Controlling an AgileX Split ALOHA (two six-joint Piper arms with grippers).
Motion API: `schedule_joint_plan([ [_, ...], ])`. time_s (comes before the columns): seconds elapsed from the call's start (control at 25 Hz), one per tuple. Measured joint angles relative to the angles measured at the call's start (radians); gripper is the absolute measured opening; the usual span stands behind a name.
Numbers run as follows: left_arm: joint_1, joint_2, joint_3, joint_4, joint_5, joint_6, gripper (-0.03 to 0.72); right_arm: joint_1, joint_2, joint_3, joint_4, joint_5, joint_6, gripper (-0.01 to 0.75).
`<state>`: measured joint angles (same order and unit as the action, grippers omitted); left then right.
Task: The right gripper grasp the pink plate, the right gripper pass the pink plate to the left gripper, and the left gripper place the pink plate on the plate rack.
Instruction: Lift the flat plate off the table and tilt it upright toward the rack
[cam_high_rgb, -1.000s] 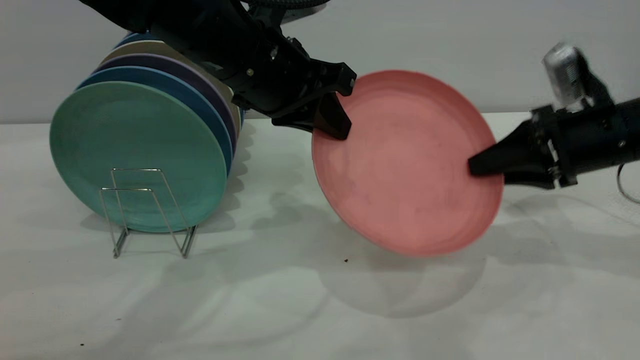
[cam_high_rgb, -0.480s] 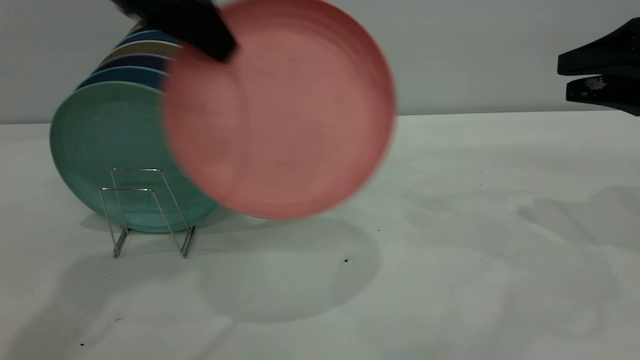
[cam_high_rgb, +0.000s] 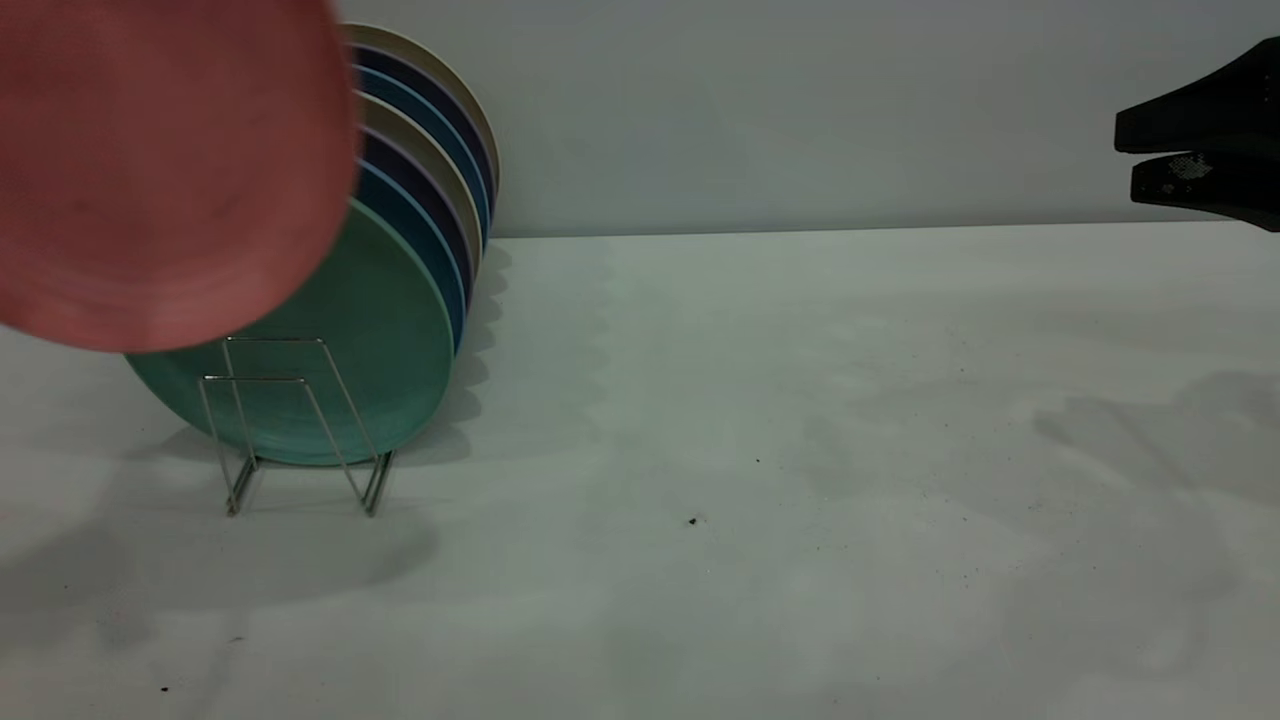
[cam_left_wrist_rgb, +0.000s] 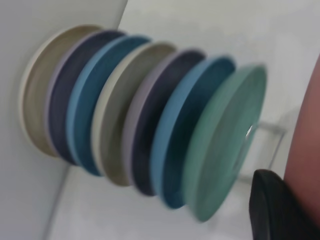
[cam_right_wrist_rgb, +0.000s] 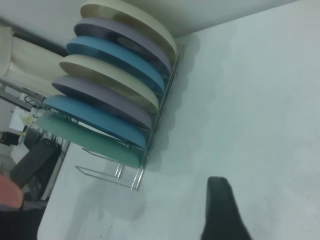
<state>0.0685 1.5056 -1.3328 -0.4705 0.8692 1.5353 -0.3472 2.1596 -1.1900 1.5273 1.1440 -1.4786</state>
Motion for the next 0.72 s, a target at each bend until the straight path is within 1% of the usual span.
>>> schedule_joint_plan([
  [0.24,-0.002,0.049,0.001,-0.028,-0.101,0.302,0.054,0.000,0.000,0.000,0.001,0.001,0.001,0.482],
  [0.36,-0.003,0.090,0.001,-0.035,-0.113,0.402,0.054,0.000,0.000,0.000,0.001,0.001,0.003,0.482],
  [0.72,-0.003,0.129,0.003,-0.081,-0.129,0.518,0.054,0.000,0.000,0.000,0.000,0.001,0.003,0.482],
])
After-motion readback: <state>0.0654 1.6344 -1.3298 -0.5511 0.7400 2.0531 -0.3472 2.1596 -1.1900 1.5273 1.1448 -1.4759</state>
